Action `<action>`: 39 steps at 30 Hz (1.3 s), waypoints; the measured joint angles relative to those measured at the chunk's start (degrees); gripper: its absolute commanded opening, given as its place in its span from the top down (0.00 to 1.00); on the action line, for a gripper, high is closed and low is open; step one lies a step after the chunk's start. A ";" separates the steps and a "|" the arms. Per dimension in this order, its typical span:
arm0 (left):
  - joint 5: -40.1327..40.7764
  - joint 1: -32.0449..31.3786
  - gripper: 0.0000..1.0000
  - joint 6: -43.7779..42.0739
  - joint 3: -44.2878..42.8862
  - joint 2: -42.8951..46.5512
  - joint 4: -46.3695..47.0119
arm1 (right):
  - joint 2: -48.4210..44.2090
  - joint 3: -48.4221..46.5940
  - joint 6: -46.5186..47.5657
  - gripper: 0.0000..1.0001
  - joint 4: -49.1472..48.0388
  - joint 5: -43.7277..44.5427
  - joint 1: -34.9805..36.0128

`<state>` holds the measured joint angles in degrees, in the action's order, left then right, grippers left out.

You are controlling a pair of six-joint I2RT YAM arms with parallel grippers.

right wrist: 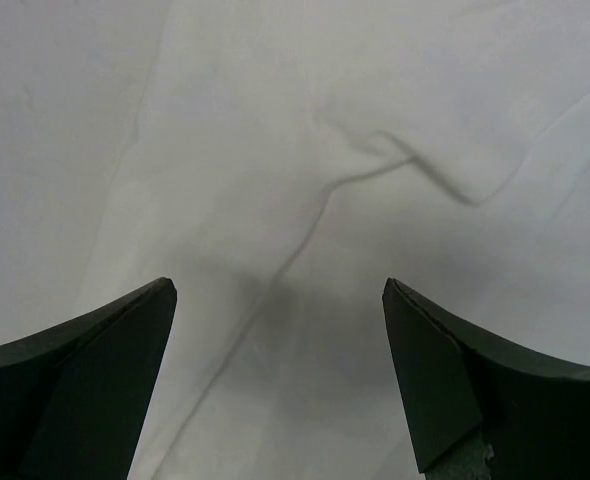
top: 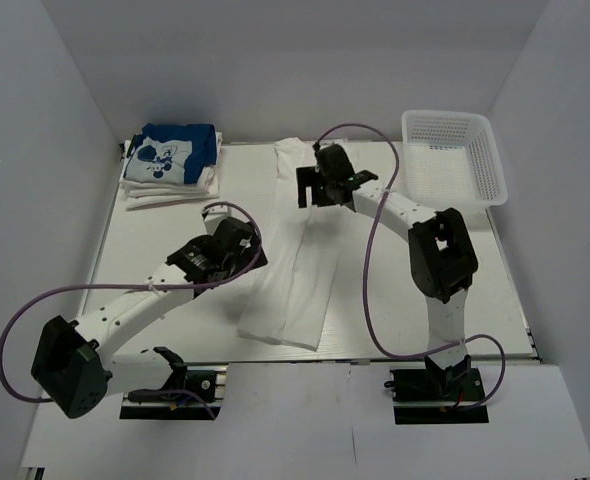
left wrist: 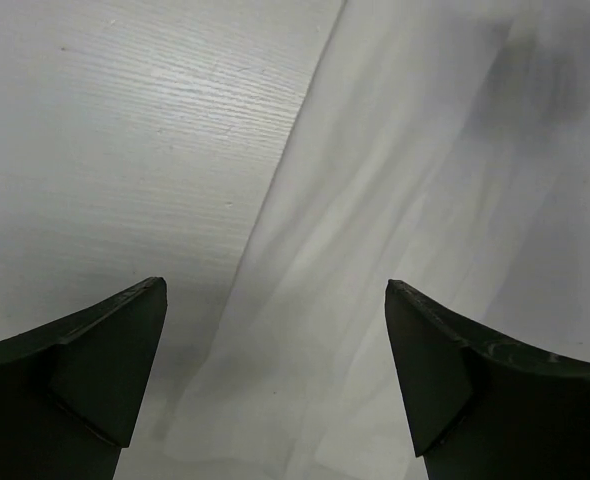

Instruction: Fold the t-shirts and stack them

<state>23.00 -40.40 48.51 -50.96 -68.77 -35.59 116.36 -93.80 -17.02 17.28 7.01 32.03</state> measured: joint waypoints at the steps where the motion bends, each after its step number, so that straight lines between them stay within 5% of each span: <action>1: -0.39 1.09 0.00 0.31 1.55 0.96 1.03 | 0.04 1.31 -0.76 0.10 -0.33 -0.04 0.90; 16: -15.30 6.86 0.00 0.22 15.34 6.14 4.07 | 6.21 4.74 -7.06 0.10 -2.56 -1.49 -0.63; 26: -28.35 6.93 0.02 -7.41 17.75 3.58 9.99 | 11.43 -2.32 0.02 0.10 -6.10 -7.54 -4.72; 32: -39.01 6.01 0.23 -11.45 18.51 -5.03 16.41 | -5.53 18.12 4.15 0.10 -10.23 -11.21 -0.90; 39: -40.39 6.03 0.50 -13.09 19.02 -6.23 16.74 | -28.50 36.41 0.68 0.10 -11.98 -12.04 4.15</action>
<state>-17.39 -34.37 35.42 -31.94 -75.00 -18.85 87.85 -57.39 -16.34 5.30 -5.04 36.18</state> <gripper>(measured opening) 0.567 0.897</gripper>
